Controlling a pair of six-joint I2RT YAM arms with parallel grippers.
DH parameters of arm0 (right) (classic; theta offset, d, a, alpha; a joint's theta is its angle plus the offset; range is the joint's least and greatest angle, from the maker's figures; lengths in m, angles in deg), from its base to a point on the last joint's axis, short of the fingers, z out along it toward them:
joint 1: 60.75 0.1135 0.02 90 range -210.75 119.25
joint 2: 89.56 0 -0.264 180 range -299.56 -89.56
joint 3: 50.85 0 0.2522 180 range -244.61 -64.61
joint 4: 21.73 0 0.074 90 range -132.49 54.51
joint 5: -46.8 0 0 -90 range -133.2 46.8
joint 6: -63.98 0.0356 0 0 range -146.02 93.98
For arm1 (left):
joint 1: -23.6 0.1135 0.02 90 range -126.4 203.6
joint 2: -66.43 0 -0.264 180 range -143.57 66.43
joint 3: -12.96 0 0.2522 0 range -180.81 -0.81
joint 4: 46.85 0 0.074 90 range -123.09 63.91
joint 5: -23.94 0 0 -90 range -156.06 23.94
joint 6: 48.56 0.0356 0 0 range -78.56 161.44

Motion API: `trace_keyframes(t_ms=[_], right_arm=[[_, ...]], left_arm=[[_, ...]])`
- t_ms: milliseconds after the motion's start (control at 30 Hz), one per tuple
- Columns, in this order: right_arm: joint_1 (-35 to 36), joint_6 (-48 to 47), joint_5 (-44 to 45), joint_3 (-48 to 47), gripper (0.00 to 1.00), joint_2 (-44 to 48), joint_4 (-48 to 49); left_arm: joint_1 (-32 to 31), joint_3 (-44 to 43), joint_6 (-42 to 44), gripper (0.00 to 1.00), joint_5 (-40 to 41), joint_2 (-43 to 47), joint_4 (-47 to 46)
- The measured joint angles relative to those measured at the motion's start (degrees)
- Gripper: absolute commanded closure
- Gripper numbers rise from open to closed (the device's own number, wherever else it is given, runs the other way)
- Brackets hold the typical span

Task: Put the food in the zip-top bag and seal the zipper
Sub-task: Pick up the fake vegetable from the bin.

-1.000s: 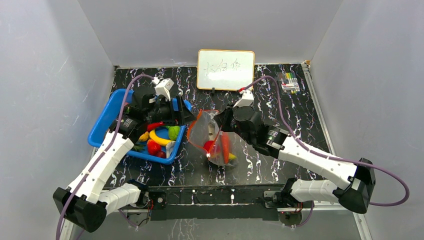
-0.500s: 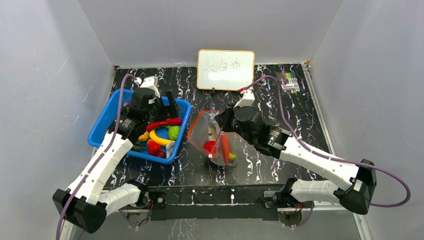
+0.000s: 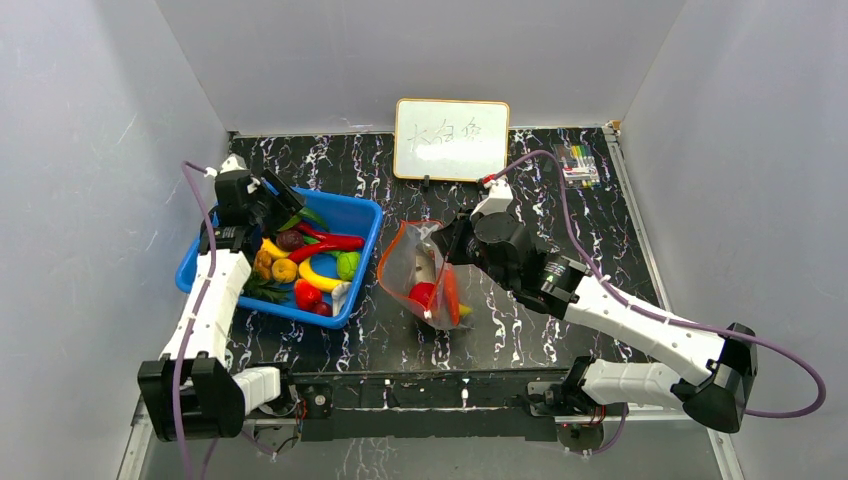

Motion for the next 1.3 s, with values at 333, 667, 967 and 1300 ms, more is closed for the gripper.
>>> trace_keyframes(t_ms=[333, 667, 967, 1300], right_arm=[[0.0, -0.2, 0.0, 0.0, 1.00, 0.0, 0.0], [0.0, -0.2, 0.0, 0.0, 1.00, 0.0, 0.1], [0.0, -0.3, 0.1, 0.0, 1.00, 0.0, 0.0], [0.0, -0.6, 1.0, -1.0, 1.00, 0.0, -0.5]], left_arm=[[6.3, 5.7, -6.8, 0.50, -4.8, -6.6, -11.6], [6.5, 16.9, -12.8, 0.54, -7.3, -8.5, -24.7], [6.5, 18.8, -16.2, 0.63, -9.3, -16.5, -37.4], [6.5, 18.8, -17.2, 0.67, -10.6, -21.4, -42.8]])
